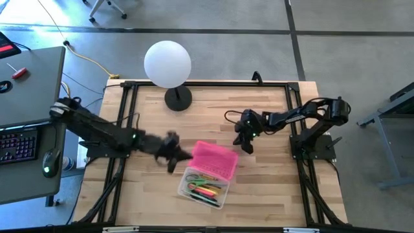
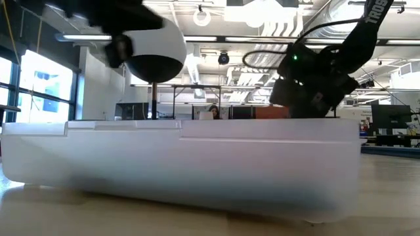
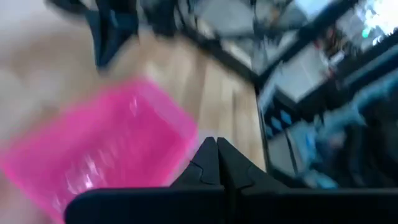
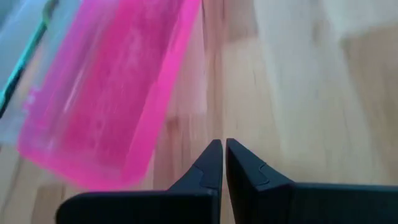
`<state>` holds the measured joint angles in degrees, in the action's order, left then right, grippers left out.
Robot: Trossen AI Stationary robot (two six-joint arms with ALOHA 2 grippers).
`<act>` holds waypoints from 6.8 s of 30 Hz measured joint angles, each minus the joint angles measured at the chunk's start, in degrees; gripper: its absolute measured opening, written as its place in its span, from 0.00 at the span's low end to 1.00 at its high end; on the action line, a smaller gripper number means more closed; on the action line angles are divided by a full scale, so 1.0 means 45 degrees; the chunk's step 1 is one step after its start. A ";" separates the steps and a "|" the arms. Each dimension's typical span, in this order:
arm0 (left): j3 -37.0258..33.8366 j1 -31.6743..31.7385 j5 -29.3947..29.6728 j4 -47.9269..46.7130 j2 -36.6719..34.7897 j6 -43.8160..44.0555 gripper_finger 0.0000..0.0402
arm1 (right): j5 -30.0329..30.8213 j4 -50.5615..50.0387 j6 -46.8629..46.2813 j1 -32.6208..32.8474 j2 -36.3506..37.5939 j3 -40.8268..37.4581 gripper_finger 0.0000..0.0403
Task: Pick & place school supplies into a supply box
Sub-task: Close the pink supply box
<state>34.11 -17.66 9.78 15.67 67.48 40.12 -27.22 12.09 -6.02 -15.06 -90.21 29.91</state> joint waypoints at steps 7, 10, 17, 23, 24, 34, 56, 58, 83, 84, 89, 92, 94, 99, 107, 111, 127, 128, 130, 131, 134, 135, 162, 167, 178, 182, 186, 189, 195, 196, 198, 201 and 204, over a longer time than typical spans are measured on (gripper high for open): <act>0.0047 -0.3812 0.0708 0.0263 0.1088 0.1166 0.07 | 0.0027 -0.1399 0.0015 0.0112 0.0000 0.0010 0.00; 0.0338 -0.4921 0.0855 0.0688 0.1930 0.1162 0.06 | 0.0032 -0.1103 0.0005 0.0115 -0.0005 -0.0009 0.00; 0.1389 -0.5766 0.0899 0.0839 0.4839 0.2746 0.04 | -0.0379 -0.0639 -0.0669 0.0384 -0.0010 -0.0017 0.00; 0.2092 -0.5743 0.0961 0.0735 0.6557 0.3135 0.05 | -0.0138 -0.0987 -0.1323 0.1668 -0.0010 -0.0019 0.00; 0.2147 -0.5742 0.0986 0.0737 0.6695 0.3167 0.04 | 0.0233 -0.0970 -0.1502 0.1880 -0.0010 -0.0019 0.00; 0.2511 -0.4943 0.1078 -0.1464 0.6815 0.3721 0.07 | 0.2854 -0.0921 -0.3587 0.3486 0.0029 0.0005 0.00; 0.2433 -0.4125 0.1108 -0.2327 0.6874 0.3081 0.04 | 0.3745 0.2327 -0.3596 0.3870 -0.0030 -0.0018 0.00; 0.2424 -0.4122 0.1123 -0.2405 0.6874 0.3104 0.07 | 0.4446 0.2335 -0.3591 0.3884 -0.0024 -0.0010 0.00; 0.2443 -0.3461 0.0369 -0.3423 0.6840 0.3194 0.04 | 0.5218 0.4170 -0.2603 -0.0061 -0.1691 0.0266 0.00; 0.2447 -0.3461 0.0369 -0.3438 0.6840 0.3197 0.06 | 0.4871 0.4138 -0.2576 -0.0063 -0.2047 0.0422 0.00; 0.2453 -0.3255 0.0378 -0.3534 0.6835 0.3289 0.09 | 0.3811 0.4452 -0.2628 0.0174 -0.3507 0.1171 0.00; 0.2463 -0.3095 0.0362 -0.3653 0.6833 0.3235 0.04 | 0.3507 0.4496 -0.2628 0.0256 -0.3648 0.1300 0.00; 0.2492 -0.2968 0.0315 -0.3832 0.6820 0.3192 0.03 | 0.2972 0.4577 -0.2690 0.0251 -0.3565 0.1302 0.00; 0.2498 -0.2825 0.0175 -0.4107 0.6801 0.3168 0.08 | 0.1570 0.5135 -0.2893 0.0271 -0.3143 0.1209 0.00; 0.2492 -0.2840 0.0232 -0.4130 0.6801 0.3153 0.04 | 0.0612 0.5955 -0.1854 0.0660 -0.2511 0.1253 0.00; 0.2489 -0.2852 0.0568 -0.4128 0.6801 0.3148 0.04 | 0.0961 0.6115 -0.1879 0.1449 -0.2448 0.1273 0.00; 0.2534 -0.2825 0.2356 -0.4333 0.6777 0.3197 0.05 | 0.4128 0.5461 -0.0851 0.3705 -0.2243 0.2206 0.00; 0.2618 -0.2821 0.2290 -0.4275 0.6778 0.3204 0.07 | 0.4441 0.5186 -0.0694 0.3700 -0.2156 0.2232 0.00; 0.2811 -0.2815 0.2079 -0.4122 0.6777 0.3238 0.10 | 0.5216 0.4437 -0.0454 0.3641 -0.1879 0.2268 0.00; 0.2900 -0.2818 0.2002 -0.4102 0.6772 0.3218 0.11 | 0.5524 0.4098 -0.0322 0.3612 -0.1738 0.2273 0.00; 0.3079 -0.2997 0.2048 -0.4164 0.6772 0.2884 0.11 | 0.5943 0.3407 -0.0169 0.3510 -0.1274 0.2273 0.00; 0.3132 -0.3072 0.2098 -0.4184 0.6772 0.2799 0.09 | 0.5950 0.3274 -0.0141 0.3486 -0.1145 0.2273 0.00; 0.7962 -0.3084 0.4813 -1.3006 0.5932 0.2818 0.07 | 0.6274 0.3503 -0.0554 0.5974 -0.0039 0.2268 0.00; 0.7426 -0.2039 0.2664 -1.3147 0.6280 0.2792 0.08 | 0.6286 0.3334 -0.0554 0.6481 -0.0080 0.2268 0.00; 0.6578 -0.1290 0.0933 -1.0594 0.6350 0.2094 0.07 | 0.6168 0.3581 -0.0957 0.6606 -0.1634 0.2273 0.00; 0.6325 -0.1227 0.0894 -0.9846 0.6350 0.2100 0.08 | 0.6123 0.3756 -0.0986 0.6609 -0.1744 0.2273 0.00; 0.5973 -0.0922 0.0622 -0.8692 0.6452 0.2193 0.03 | 0.6120 0.3881 -0.0937 0.6609 -0.1744 0.2247 0.00; 0.6017 -0.0495 0.0303 -0.7283 0.6849 0.2245 0.03 | 0.6161 0.4032 -0.0919 0.6609 -0.1753 0.2283 0.00; 0.6018 0.0322 -0.0841 -0.6080 0.7742 0.1564 0.10 | 0.6353 0.2471 -0.0493 0.6362 -0.1706 0.2308 0.00; 0.6023 0.0411 -0.0924 -0.6050 0.7807 0.1459 0.11 | 0.6398 0.2175 -0.0393 0.6299 -0.1689 0.2320 0.00; 0.6028 0.0549 -0.0947 -0.5954 0.7858 0.1378 0.09 | 0.6646 0.1606 -0.0265 0.6164 -0.1676 0.2346 0.00; 0.6009 0.0628 -0.0902 -0.5733 0.7875 0.1111 0.05 | 0.6713 0.1311 -0.0033 0.5871 -0.1628 0.2326 0.00; 0.6018 0.0600 -0.0434 -0.5340 0.7812 0.0420 0.02 | 0.6740 0.1143 0.0771 0.5559 -0.1390 0.2300 0.00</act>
<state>61.19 -14.96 7.83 -8.36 102.63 42.01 3.12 17.23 -2.55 9.95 -96.47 40.26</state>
